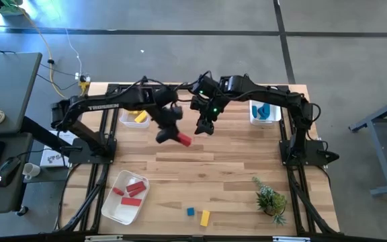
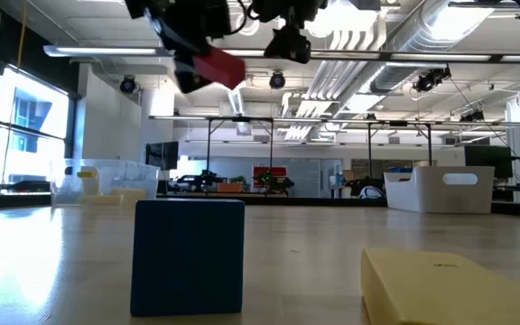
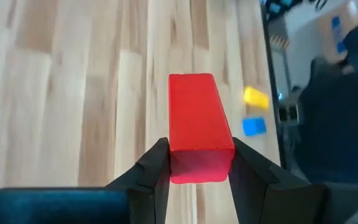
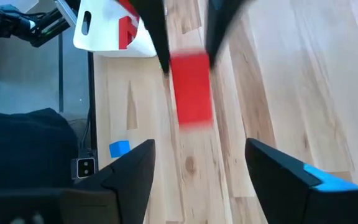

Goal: Sort & place blocks by color
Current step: Put the red block into the bottom white bin

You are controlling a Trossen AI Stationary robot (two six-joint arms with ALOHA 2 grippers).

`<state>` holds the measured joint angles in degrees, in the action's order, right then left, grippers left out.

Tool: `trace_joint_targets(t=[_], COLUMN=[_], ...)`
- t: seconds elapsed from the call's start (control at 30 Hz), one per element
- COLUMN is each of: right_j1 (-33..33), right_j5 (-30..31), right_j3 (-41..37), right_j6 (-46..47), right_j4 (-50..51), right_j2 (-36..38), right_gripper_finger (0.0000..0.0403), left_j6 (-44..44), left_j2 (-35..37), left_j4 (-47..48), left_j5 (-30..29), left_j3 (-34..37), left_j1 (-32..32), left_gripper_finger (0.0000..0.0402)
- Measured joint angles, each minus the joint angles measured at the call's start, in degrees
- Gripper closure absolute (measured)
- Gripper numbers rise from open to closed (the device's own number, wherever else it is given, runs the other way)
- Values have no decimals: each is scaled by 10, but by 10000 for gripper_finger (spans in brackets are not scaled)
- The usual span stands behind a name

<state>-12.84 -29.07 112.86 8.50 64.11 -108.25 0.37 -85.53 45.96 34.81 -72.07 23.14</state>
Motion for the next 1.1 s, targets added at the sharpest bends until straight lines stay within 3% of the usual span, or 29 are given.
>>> trace_joint_targets(t=[0.23, 0.43, 0.8, 1.1], right_j1=[1, 12, 73, 142], right_j5=[8, 32, 167, 222], right_j3=[-1, -1, -2, -2], right_j6=[0, 32, 148, 294], right_j4=[2, 9, 6, -13], right_j2=[0, 0, -1, -1], right_gripper_finger=[167, 167, 167, 167], left_j6=[-9, -31, -106, -171], left_j2=[51, 87, 124, 125], left_j4=[155, 281, 291, 250], left_j5=[-12, -56, -36, -38], left_j3=[-2, 6, 100, 160], left_j1=[-75, -165, -299, -408], left_gripper_finger=[300, 300, 294, 291])
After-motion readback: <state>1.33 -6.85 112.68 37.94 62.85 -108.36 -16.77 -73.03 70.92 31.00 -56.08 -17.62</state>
